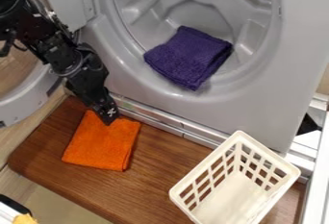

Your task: To take yellow basket

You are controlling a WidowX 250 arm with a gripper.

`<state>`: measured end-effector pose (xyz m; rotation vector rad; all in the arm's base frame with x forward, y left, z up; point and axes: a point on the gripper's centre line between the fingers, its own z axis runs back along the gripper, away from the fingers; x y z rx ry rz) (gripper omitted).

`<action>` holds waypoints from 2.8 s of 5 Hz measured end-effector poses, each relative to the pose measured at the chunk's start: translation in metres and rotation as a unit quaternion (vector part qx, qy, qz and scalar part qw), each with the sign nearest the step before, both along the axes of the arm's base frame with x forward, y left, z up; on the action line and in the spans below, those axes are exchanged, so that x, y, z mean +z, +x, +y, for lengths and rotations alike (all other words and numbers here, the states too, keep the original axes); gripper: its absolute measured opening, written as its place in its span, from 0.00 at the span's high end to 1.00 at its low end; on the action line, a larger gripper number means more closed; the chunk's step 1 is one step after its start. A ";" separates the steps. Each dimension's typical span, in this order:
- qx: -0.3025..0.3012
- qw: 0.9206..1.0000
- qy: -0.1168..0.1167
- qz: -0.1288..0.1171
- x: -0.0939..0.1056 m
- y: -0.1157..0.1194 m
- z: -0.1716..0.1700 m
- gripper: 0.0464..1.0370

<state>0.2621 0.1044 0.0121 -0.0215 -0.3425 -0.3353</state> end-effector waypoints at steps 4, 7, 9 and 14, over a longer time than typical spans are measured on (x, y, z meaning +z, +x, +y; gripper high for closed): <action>-0.003 0.997 -0.075 0.001 -0.004 -0.006 -0.080 0.04; -0.079 0.991 -0.111 0.007 -0.028 -0.013 -0.147 0.04; -0.091 0.989 -0.113 0.022 -0.059 -0.009 -0.160 0.08; -0.093 0.992 -0.083 0.025 -0.065 -0.013 -0.161 0.94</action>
